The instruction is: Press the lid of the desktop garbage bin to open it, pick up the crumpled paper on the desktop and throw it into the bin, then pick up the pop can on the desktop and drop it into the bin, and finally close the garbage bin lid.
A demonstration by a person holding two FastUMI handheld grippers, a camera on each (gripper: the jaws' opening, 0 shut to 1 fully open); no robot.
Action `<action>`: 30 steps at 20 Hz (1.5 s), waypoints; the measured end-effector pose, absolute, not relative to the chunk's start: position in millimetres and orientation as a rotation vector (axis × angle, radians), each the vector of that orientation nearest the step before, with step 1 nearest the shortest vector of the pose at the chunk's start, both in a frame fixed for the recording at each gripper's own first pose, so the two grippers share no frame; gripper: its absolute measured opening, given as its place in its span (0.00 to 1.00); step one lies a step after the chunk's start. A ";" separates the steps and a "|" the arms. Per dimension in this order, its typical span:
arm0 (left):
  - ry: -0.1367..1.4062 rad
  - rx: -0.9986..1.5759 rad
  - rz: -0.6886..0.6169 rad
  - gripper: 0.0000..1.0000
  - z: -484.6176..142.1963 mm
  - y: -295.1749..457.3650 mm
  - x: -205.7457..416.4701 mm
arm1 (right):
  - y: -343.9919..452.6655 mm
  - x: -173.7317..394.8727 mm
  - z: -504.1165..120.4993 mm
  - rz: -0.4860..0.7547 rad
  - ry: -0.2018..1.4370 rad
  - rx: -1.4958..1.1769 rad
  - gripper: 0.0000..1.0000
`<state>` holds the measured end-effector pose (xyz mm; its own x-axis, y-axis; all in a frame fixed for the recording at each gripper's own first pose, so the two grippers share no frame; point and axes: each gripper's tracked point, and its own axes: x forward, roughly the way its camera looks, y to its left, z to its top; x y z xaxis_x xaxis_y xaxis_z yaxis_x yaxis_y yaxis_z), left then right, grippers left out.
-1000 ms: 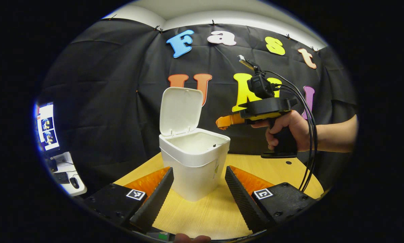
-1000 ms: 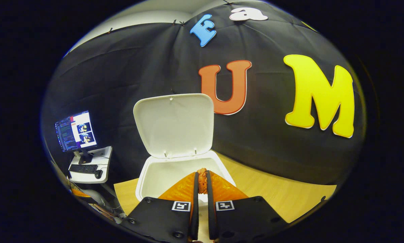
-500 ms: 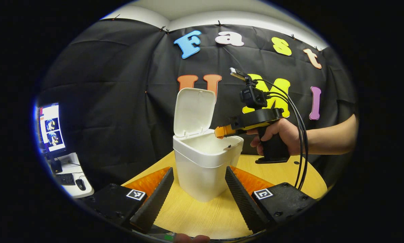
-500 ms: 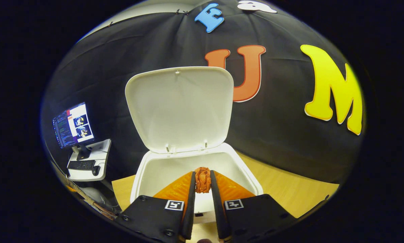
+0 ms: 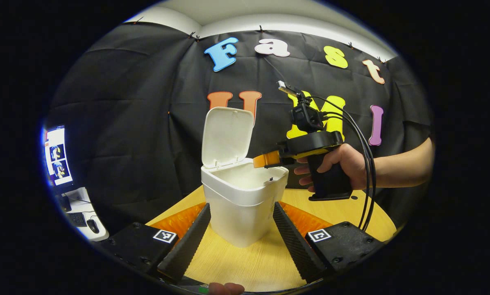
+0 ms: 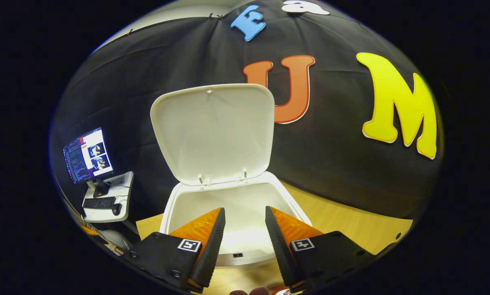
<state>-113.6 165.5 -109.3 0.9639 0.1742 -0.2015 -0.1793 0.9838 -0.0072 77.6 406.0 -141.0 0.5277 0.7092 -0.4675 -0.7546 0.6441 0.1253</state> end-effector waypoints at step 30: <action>0.381 0.055 -0.300 1.00 -310.3 -25.4 -33.0 | -20.1 24.7 -135.7 0.231 0.403 -0.113 0.87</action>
